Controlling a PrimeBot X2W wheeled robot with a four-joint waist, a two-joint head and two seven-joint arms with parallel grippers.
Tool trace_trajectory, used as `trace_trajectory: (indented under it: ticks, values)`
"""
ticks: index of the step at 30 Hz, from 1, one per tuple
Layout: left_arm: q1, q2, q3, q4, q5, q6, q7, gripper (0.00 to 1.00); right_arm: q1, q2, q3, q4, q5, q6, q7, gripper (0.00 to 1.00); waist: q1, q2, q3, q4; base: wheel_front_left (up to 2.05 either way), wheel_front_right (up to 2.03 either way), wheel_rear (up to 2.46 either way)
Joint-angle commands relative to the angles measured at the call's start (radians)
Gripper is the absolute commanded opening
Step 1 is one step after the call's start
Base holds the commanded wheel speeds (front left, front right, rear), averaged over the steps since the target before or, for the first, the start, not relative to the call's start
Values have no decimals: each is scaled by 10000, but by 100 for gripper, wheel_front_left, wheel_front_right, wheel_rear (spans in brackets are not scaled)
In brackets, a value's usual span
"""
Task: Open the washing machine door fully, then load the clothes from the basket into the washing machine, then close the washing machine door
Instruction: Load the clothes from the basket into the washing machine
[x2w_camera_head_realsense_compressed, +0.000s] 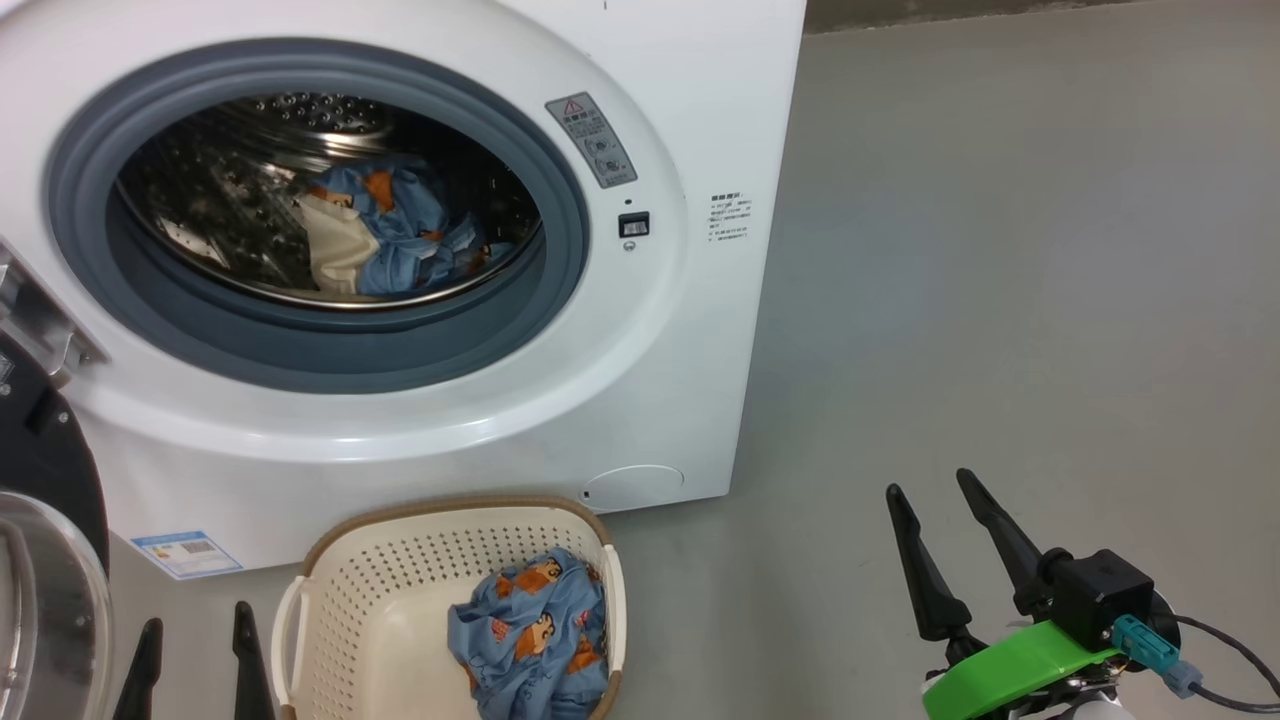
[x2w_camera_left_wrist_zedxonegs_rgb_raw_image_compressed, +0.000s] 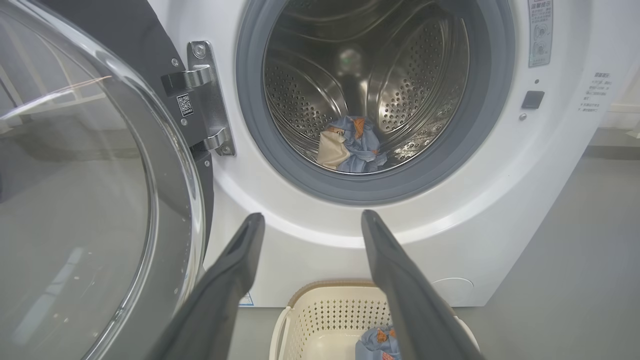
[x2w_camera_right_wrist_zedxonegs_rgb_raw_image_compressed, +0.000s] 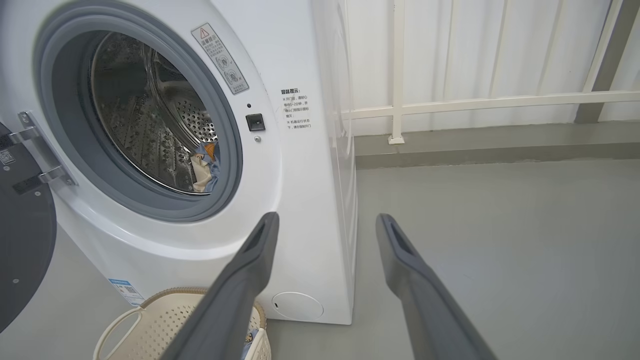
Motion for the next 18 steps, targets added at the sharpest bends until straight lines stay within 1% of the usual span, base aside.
trace_trajectory:
  ticks: [1, 13, 18]
  values:
    - [-184, 41, 391, -229, 143, -71, -65, 100, -1, 19, 189, -286, 16, 16, -48, 100, 0, 0, 4, -9, 0, 0, 0]
    - [-303, -69, 460, -144, 45, -277, -65, 100, 101, 19, 139, -342, 106, 16, -48, 100, 0, 0, 188, -38, 0, 0, 0]
    - [-473, -140, 430, -77, -56, -353, -65, 100, 45, 20, 131, -349, 102, 16, -48, 100, 0, 0, 482, -54, 0, 0, 0]
